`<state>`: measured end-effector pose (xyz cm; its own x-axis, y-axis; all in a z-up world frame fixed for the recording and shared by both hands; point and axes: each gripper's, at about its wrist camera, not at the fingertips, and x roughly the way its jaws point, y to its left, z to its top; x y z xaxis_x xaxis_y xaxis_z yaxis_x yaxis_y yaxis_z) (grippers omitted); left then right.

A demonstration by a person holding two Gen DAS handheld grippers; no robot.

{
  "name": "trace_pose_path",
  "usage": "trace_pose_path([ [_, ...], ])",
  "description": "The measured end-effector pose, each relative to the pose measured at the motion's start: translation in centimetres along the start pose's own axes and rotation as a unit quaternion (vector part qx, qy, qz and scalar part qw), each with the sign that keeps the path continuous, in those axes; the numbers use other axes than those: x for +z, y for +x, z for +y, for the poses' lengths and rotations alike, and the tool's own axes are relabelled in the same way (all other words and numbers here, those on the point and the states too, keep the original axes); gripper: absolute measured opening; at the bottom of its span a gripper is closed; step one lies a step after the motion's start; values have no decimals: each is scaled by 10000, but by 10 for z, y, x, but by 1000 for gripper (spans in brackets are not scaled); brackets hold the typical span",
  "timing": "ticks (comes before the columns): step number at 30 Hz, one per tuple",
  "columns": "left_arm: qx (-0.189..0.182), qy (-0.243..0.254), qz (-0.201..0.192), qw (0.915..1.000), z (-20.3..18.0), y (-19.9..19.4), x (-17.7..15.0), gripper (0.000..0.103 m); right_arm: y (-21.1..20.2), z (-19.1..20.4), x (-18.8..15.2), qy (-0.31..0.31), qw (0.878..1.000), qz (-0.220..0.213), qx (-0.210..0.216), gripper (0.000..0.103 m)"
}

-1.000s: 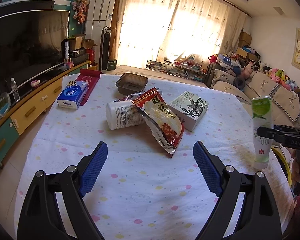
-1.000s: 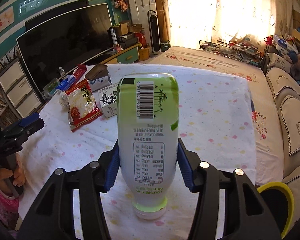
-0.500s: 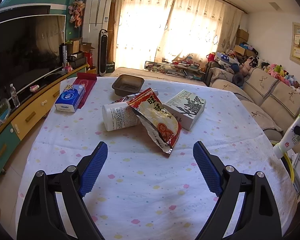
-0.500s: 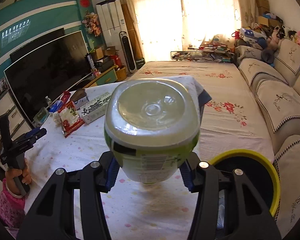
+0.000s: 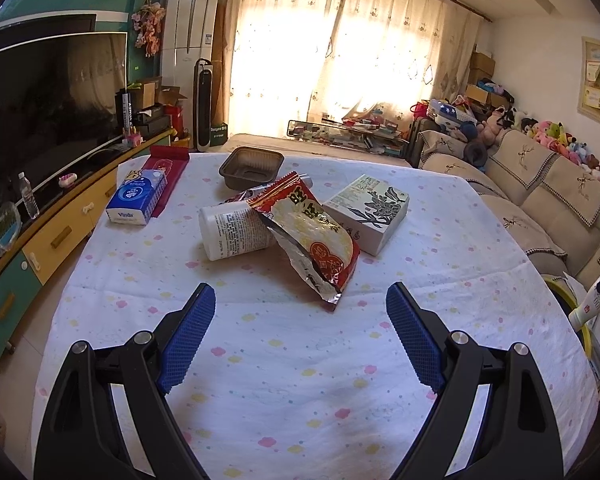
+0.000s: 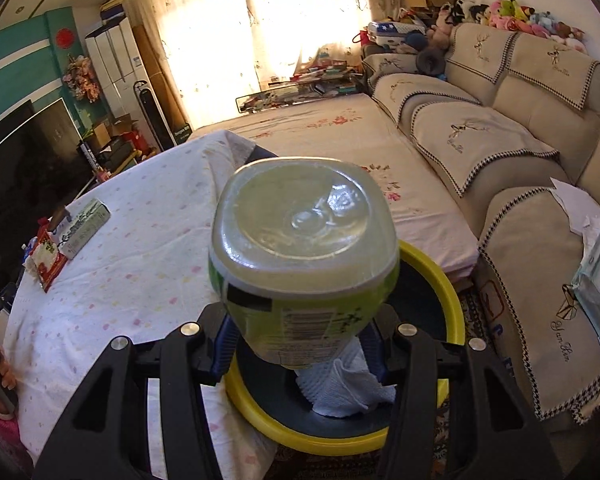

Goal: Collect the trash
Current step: 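Carry the bottle over the bin and open the right tool, then grasp the red snack bag with the left tool and lift it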

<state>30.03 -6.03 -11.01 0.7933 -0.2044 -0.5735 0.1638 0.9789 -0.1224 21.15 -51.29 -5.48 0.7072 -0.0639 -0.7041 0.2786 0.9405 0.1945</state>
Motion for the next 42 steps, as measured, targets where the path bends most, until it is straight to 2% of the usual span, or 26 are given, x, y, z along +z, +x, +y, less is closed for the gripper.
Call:
trace_pose_path([
  [5,6,11,29,10000,0,1,-1,86,20,-8,-11,203,9994,270,22,50],
  [11,6,6,42,10000,0,2,-1,86,23,-8,-12,359,9991,184,123,56],
  [19,11,-65,151,9999,2,7,-1,86,24,5,-16,258,9993,211,195,56],
  [25,-251,-265,720,9967,-2,31,4,86,25,4,-18,244,9992,228,219,56],
  [29,-149,-6,871,9961,-17,45,16,86,23,3,-18,221,9994,211,191,57],
  [32,60,186,1038,9944,-27,60,27,86,24,3,-19,224,9993,235,203,57],
  [38,183,-59,1390,9901,-21,92,40,86,31,8,-21,140,9993,288,175,57],
  [40,177,-166,1425,9895,-18,98,43,82,33,9,-21,121,9993,304,184,57],
  [42,176,-226,1467,9888,-16,104,45,73,34,9,-21,121,9992,318,197,57],
])
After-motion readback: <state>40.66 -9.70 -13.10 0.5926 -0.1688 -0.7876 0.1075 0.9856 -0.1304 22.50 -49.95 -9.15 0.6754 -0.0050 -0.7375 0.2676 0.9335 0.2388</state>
